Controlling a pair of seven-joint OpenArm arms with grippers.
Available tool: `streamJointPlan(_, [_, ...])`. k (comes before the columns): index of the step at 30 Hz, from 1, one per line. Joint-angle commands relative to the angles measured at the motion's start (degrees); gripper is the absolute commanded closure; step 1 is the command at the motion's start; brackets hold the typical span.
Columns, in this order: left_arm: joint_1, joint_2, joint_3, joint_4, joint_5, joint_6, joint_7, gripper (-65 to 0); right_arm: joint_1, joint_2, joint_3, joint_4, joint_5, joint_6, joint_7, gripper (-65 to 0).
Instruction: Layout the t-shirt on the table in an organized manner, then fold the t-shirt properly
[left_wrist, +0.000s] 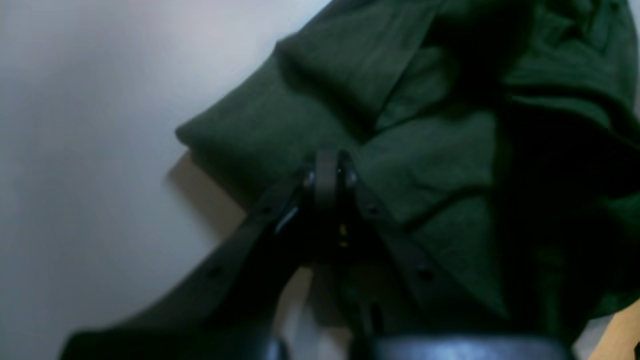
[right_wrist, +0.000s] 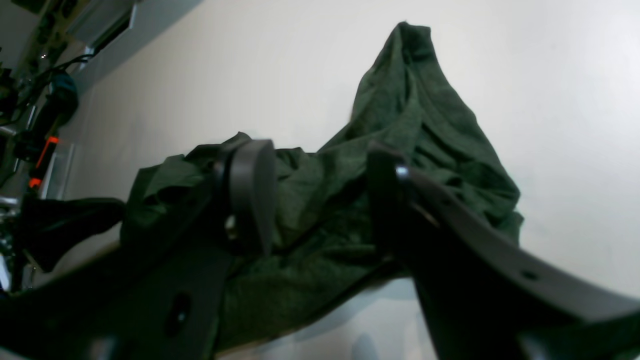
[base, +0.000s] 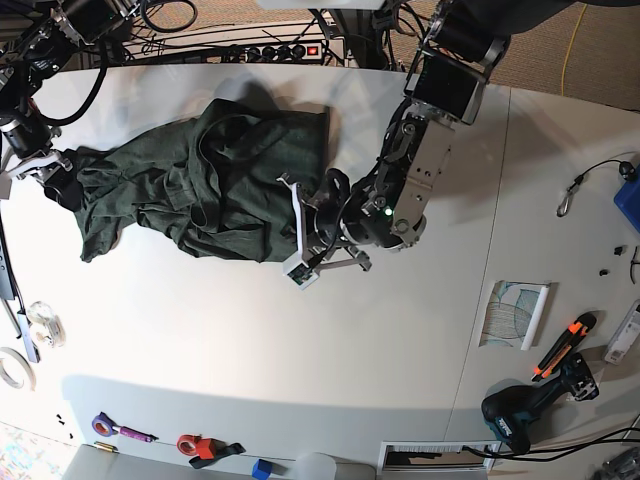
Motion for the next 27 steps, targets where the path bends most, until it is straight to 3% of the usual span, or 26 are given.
streamJointPlan(1, [-1.4,0.8,0.5,0.7,-0.7,-0.2,-2.5,0.0,0.5,1.3,0.1,1.0,1.4,0.6,1.4,-28.7])
streamJointPlan(10, [-4.3,0.8,9.9,-5.7,5.1,5.5,-8.1,0.0,0.5,1.3,0.1,1.0,1.4,0.6,1.4,-28.7])
streamJointPlan(17, [-8.3,1.3,15.4,-8.6,5.0,7.5,-9.3,0.0,0.5,1.3,0.1,1.0,1.4,0.6,1.4,-28.7])
streamJointPlan(23, [-9.1,4.0,15.4,-9.7,5.2,7.5,-13.1,0.0,0.5,1.2,0.1,1.0,1.4,0.5,1.4,-28.7])
streamJointPlan(27, [-9.7,6.8,15.4,-14.7,10.2,9.4,-18.3,0.0,0.5,1.0,0.1,1.0,1.4,0.6,1.3,-28.7])
